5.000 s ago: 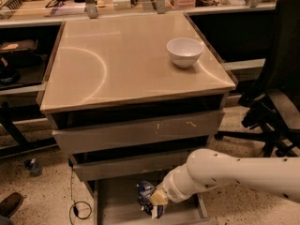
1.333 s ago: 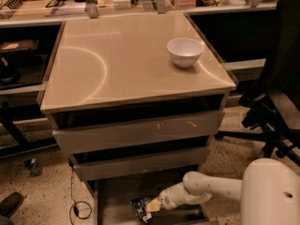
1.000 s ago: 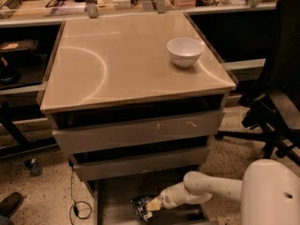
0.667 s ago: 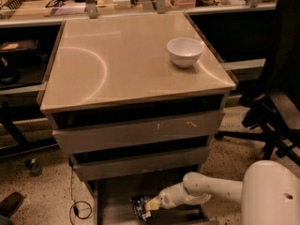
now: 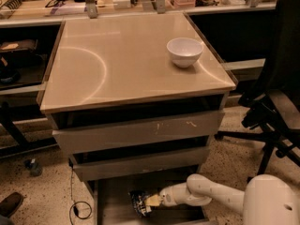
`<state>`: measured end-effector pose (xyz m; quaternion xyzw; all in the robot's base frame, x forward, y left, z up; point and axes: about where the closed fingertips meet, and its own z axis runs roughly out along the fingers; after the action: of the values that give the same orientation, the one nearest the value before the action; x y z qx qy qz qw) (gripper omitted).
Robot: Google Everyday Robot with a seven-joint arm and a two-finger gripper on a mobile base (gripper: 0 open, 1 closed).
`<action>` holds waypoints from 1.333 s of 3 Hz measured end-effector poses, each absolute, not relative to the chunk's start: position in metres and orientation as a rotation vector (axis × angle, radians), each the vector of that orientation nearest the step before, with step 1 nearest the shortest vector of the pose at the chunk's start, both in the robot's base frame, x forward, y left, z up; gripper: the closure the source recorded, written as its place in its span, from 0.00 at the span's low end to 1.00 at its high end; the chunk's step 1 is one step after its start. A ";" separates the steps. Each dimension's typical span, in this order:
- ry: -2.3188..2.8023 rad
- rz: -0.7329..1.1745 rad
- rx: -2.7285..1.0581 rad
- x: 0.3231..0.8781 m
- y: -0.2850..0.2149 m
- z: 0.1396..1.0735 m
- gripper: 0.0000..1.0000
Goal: Place blue chip bag into bottom drawer
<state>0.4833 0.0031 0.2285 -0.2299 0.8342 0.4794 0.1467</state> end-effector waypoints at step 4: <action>2.440 1.373 -0.571 0.501 -0.010 0.188 0.81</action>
Offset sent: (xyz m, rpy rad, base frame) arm 0.0233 -0.0172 -0.0418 -0.0117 0.0290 -0.0641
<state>0.5012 -0.0104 0.1876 -0.1978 0.8453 0.4757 0.1416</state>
